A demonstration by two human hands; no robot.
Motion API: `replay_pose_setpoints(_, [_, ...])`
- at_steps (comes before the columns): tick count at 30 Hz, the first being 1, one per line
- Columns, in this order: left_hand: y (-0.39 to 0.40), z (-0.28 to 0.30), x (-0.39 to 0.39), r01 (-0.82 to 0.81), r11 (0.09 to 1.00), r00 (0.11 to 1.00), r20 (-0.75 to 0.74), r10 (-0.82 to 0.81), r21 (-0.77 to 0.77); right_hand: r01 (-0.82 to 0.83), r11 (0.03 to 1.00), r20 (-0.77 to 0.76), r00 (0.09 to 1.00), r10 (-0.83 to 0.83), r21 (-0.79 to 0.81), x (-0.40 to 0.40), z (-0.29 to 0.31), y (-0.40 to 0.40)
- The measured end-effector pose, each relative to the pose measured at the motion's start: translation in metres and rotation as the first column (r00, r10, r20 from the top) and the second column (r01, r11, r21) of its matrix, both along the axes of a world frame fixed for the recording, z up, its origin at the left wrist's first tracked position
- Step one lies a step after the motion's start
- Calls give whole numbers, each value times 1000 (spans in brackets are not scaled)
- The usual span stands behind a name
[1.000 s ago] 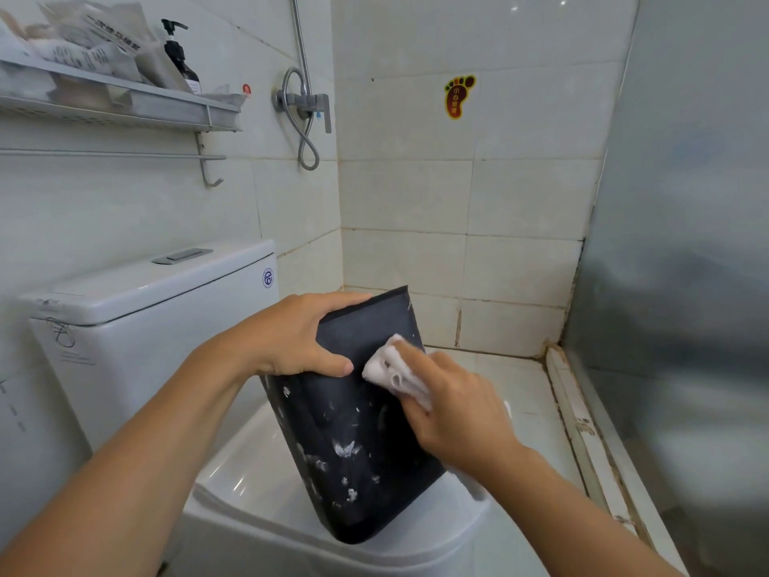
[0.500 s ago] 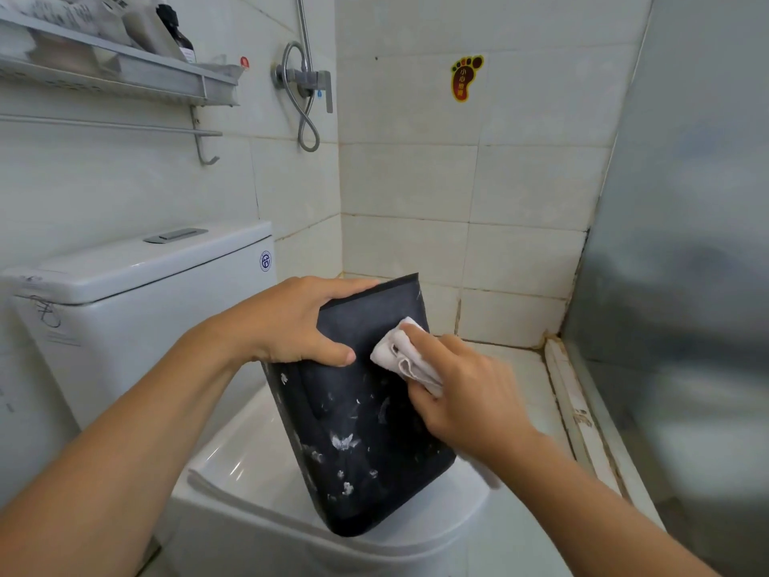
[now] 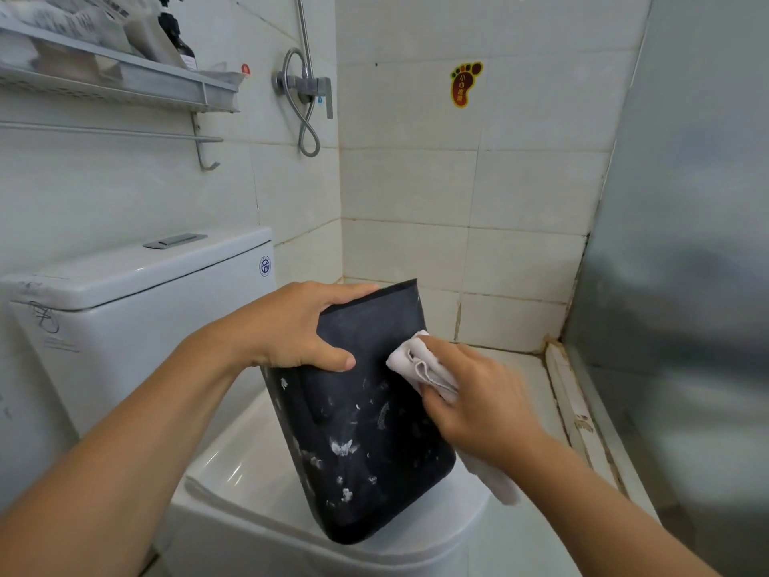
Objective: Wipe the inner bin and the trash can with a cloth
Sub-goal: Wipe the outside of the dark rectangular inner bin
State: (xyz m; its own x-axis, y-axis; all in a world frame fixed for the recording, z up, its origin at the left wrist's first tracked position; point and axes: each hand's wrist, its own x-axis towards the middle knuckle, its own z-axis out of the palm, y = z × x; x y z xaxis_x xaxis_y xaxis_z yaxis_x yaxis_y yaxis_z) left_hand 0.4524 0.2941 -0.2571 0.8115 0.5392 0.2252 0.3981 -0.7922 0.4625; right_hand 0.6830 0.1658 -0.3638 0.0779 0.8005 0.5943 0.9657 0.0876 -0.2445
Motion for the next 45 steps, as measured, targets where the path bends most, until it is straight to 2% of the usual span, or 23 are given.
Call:
replay_pose_setpoints(7, [3, -2, -2, 4, 1000, 1000, -15, -4, -6, 65, 989, -133, 990, -46, 137, 11, 51, 28])
replay_pose_setpoints(9, [3, -2, -3, 14, 1000, 1000, -11, -14, 1, 31, 997, -156, 988, -19, 73, 12, 42, 21])
replay_pose_setpoints(11, [4, -1, -3, 10, 1000, 1000, -3, -10, 5, 23, 999, -84, 996, -27, -47, 13, 23, 10])
replay_pose_setpoints(13, [5, -1, -4, 0, 1000, 1000, -4, 0, 3, 34, 994, -19, 999, -37, -100, 15, 11, 4])
replay_pose_setpoints(17, [2, 0, -7, -42, 999, 998, -43, 43, 23, 92, 995, 35, 995, -94, 47, 11, 30, 16])
replay_pose_setpoints(19, [-2, 1, -4, -62, 995, 993, -91, 70, 81, 148, 972, -17, 989, -147, 183, 1, 41, 25])
replay_pose_setpoints(21, [-5, 2, -2, -73, 983, 985, -141, 97, 166, 178, 955, 7, 983, -185, 239, -12, 37, 30])
replay_pose_setpoints(23, [-6, 2, -2, -71, 978, 985, -142, 100, 195, 137, 969, 38, 988, -148, 205, -22, 24, 29])
replay_pose_setpoints(28, [-4, -1, -7, -18, 997, 1000, -16, 19, 71, 69, 985, 58, 995, -79, 161, -25, 7, 30])
replay_pose_setpoints(32, [1, -5, -8, -58, 996, 998, -8, 59, 71, 29, 989, 46, 998, -36, 148, -35, 3, 37])
replay_pose_setpoints(35, [7, -6, -13, -120, 992, 993, 3, 120, 47, -48, 999, 61, 997, 48, 3, -35, -6, 29])
replay_pose_setpoints(37, [9, -7, -18, -138, 990, 990, 9, 137, 24, -138, 986, -21, 990, 136, -91, -32, -10, 24])
replay_pose_setpoints(38, [9, -7, -21, -138, 990, 990, 12, 137, 18, -138, 986, -60, 989, 133, -94, -29, -10, 26])
replay_pose_setpoints(42, [8, -8, -21, -130, 992, 992, 7, 130, 4, 32, 999, -189, 981, -31, 6, -14, 11, 46])
replay_pose_setpoints(43, [8, -8, -20, -132, 991, 991, 3, 132, 7, 30, 999, -182, 983, -24, 28, -14, 12, 44])
replay_pose_setpoints(45, [9, -9, -19, -144, 990, 990, -7, 144, 17, -70, 997, -74, 995, 71, 14, -21, 5, 34])
